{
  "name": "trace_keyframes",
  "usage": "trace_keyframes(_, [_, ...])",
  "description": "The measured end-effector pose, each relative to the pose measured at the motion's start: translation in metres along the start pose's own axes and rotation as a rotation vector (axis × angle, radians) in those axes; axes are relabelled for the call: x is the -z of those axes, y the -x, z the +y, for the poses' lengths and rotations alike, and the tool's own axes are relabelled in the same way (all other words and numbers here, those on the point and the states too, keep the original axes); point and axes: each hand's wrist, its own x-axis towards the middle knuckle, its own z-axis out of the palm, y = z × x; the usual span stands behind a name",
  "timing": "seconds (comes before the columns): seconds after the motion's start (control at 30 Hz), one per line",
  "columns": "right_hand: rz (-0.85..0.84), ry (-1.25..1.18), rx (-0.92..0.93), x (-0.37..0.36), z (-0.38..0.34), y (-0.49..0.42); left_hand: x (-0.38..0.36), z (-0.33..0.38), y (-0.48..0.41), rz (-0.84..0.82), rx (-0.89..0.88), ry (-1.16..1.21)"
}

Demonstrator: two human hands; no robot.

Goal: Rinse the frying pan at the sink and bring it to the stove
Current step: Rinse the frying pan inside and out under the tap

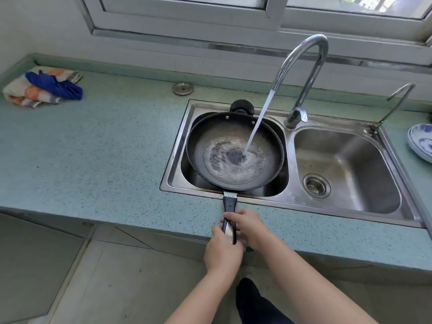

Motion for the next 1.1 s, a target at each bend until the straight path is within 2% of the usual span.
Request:
trace_keyframes(0.07, [-0.056,-0.114,-0.054,-0.001,-0.004,0.002,0.002,0.006,-0.005,-0.013,0.065,-0.008])
trace_keyframes(0.17, [-0.125,-0.172,-0.095,-0.001,-0.005,0.004,0.005,0.01,-0.013,-0.078,0.145,0.125])
trace_keyframes(0.3, [-0.071,-0.157,-0.079,-0.004,-0.006,0.004,0.008,0.008,-0.013,-0.12,0.118,0.264])
trace_keyframes(0.47, [-0.052,-0.101,-0.053,-0.009,-0.006,0.001,0.019,0.0,-0.016,-0.23,0.164,0.445])
trace_keyframes(0.6, [0.001,0.083,-0.032,-0.014,-0.002,-0.007,0.025,-0.007,-0.018,-0.295,0.17,0.542])
trace_keyframes(0.8, [0.006,0.089,-0.023,-0.015,-0.003,-0.005,0.025,-0.012,-0.021,-0.308,0.147,0.549])
trace_keyframes(1.1, [-0.105,-0.099,-0.068,0.005,-0.009,0.006,0.011,0.001,-0.012,-0.262,0.06,0.397])
